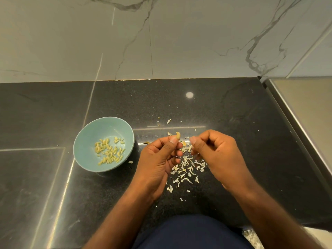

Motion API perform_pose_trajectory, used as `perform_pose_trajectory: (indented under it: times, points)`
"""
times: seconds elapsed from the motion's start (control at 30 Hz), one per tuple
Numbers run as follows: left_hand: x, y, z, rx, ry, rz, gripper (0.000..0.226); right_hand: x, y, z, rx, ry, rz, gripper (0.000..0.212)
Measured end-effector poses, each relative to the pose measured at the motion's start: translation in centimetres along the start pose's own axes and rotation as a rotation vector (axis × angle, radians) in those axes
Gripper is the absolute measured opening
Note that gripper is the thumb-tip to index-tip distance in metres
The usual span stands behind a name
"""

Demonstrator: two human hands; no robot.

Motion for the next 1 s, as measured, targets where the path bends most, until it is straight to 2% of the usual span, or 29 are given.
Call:
perform_pose_trajectory:
  times: [0.03, 0.1, 0.3, 0.6, 0.73, 0.83, 0.9, 1.0]
  points:
    - [0.1, -0.1, -0.1, 0.014, 0.008, 0.024, 0.019, 0.2, -0.3, 0.1, 0.02, 0.032, -0.106, 0.01]
    - [0.2, -0.3, -0.2, 0.046, 0.023, 0.105, 0.022, 0.2, -0.5, 0.2, 0.04, 0.055, -0.179, 0.021]
    - [0.2, -1.2, -0.3, 0.146, 0.03, 0.365, 0.017, 0.8, 1.1, 0.1, 0.009, 0.088, -0.004, 0.01]
    - [-0.5, -1.2, -0.4, 0.148, -0.034, 0.353, 0.011, 1.1, 1.0, 0.1, -0.037, 0.135, -0.058, 0.009]
    - [-0.5, -2.9, -0.9, 0.304, -0.09, 0.569, 0.007, 1.4, 1.7, -0.3, -0.117, 0.129, -0.125, 0.008]
    - [0.0, -3.9, -1.5, 0.422, -0.109, 0.763, 0.013, 1.7, 2.5, -0.4, -0.222, 0.125, -0.25, 0.01]
    - [0.0, -4.3, -1.8, 0.468, -0.133, 0.816, 0.017, 2.1, 2.8, -0.6, -0.284, 0.153, -0.331, 0.018]
    - [0.1, -5.0, -2.2, 0.521, -0.158, 0.839, 0.017, 2.4, 3.0, -0.6, -0.325, 0.151, -0.35, 0.018]
Point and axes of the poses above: each hand's wrist, its own z-axis towards the middle knuckle, its own x-axis out of the palm, y = z × x, the point moved 10 cm from there along z, towards the middle knuckle, and after that the axes turned 11 degrees about z, right-handed, at the moved point
